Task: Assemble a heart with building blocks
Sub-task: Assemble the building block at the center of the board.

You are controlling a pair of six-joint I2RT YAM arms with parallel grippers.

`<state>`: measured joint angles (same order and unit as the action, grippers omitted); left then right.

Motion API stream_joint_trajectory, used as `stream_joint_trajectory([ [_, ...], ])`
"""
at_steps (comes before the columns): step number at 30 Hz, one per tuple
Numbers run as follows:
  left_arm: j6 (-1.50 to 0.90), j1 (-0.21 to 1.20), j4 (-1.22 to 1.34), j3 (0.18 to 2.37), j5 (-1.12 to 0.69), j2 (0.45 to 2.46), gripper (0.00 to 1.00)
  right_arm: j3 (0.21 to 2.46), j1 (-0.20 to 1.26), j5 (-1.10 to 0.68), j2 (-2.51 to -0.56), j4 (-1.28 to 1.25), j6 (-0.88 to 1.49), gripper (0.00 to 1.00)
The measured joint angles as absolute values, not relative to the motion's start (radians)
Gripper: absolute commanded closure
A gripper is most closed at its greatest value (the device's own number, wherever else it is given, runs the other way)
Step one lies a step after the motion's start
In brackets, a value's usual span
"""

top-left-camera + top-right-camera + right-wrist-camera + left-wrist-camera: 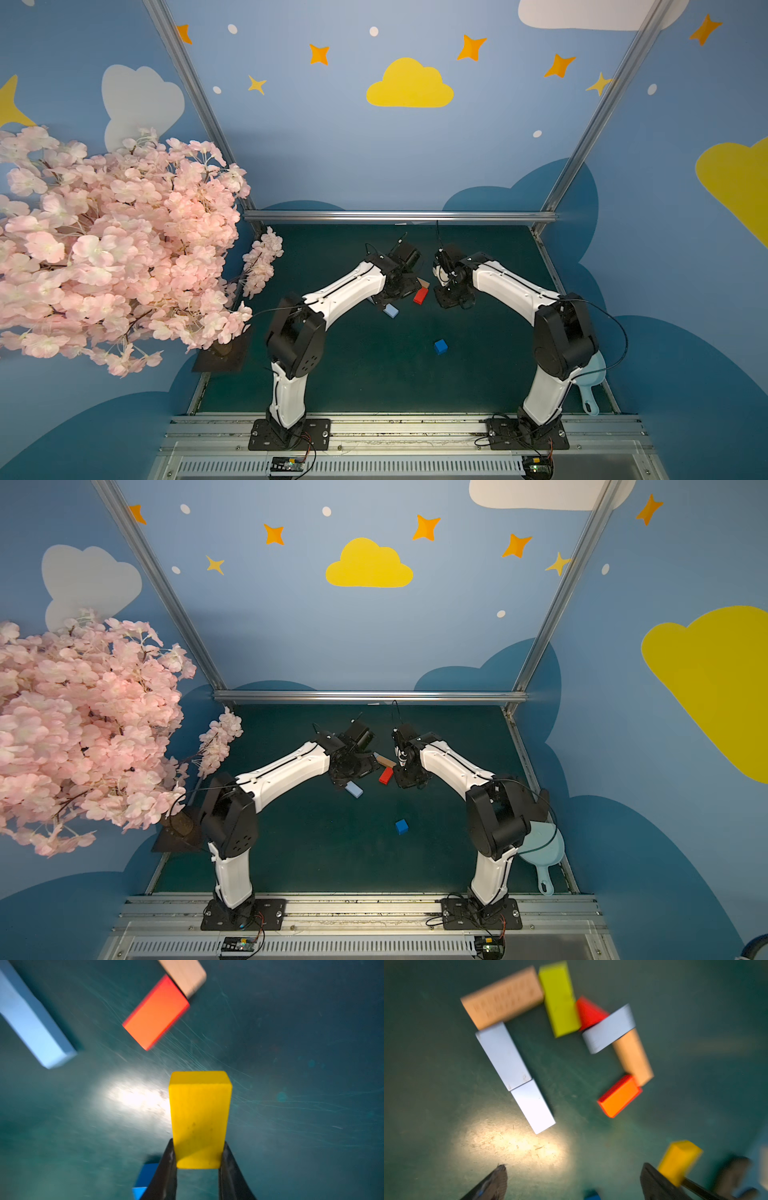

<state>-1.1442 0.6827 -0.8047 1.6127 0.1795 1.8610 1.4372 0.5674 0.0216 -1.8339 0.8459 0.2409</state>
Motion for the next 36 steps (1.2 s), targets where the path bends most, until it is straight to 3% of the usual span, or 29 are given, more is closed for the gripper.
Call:
stream_joint_trajectory([
  [5,-1.124,0.643,-0.744,1.458,0.244,1.710,0.00,1.438,0.615,-0.036,-1.889,0.827,0.501,1.00],
  [12,-1.106,0.581,-0.701,1.312,0.263,1.687,0.00,1.459,0.691,-0.054,-1.969,0.833,0.732,1.00],
  [36,-1.077,0.509,-0.661,1.239,0.225,1.653,0.00,1.660,0.727,-0.125,-2.167,0.834,0.968,1.00],
])
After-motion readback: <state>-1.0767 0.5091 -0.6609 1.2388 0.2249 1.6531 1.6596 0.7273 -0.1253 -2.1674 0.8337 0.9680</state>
